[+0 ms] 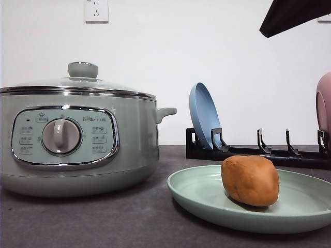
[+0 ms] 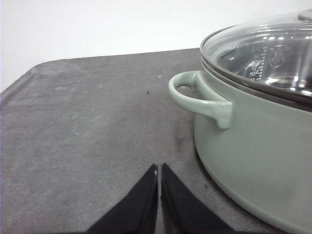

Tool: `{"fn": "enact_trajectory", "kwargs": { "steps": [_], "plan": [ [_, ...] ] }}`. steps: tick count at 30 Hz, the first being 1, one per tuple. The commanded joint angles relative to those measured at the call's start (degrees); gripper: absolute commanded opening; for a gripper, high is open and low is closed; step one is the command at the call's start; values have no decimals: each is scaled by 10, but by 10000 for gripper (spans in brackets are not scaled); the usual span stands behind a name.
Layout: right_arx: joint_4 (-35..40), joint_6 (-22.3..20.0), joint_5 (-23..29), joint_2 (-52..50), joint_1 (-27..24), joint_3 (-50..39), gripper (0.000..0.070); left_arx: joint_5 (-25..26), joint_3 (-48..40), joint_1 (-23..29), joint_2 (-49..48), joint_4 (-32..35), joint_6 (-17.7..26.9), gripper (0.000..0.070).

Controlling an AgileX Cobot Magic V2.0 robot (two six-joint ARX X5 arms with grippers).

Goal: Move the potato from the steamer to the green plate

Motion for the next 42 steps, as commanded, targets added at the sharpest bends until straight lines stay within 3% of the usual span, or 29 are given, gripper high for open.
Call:
{"fn": "enact_trajectory", "kwargs": {
  "steps": [1,14,17,23,28,33,37,42],
  "plan": [
    [6,-7,0,2,5,8,0,-1,-12,1,-1,-4,-6,2],
    [6,-7,0,2,5,8,0,-1,-12,1,-1,-4,-6,2],
    [14,-37,17,-8,-7,8,0,-1,-12,1,-1,-4,-6,2],
    [76,-74,61,-62,-95,-3,0,-1,-12,1,-1,-4,-6,2],
    [139,-128,61,-134,-217,-47,0,-1,-12,1,-1,-4,-6,2],
    [212,-154,61,-222,-327,-128,0,-1,-12,1,-1,-4,-6,2],
    [299,-159,61,-288,-381,-212,0,-1,-12,1,-1,-4,-6,2],
    [375,-159,61,-360,-409,-311,0,-1,-12,1,-1,-4,-6,2]
  ]
}}
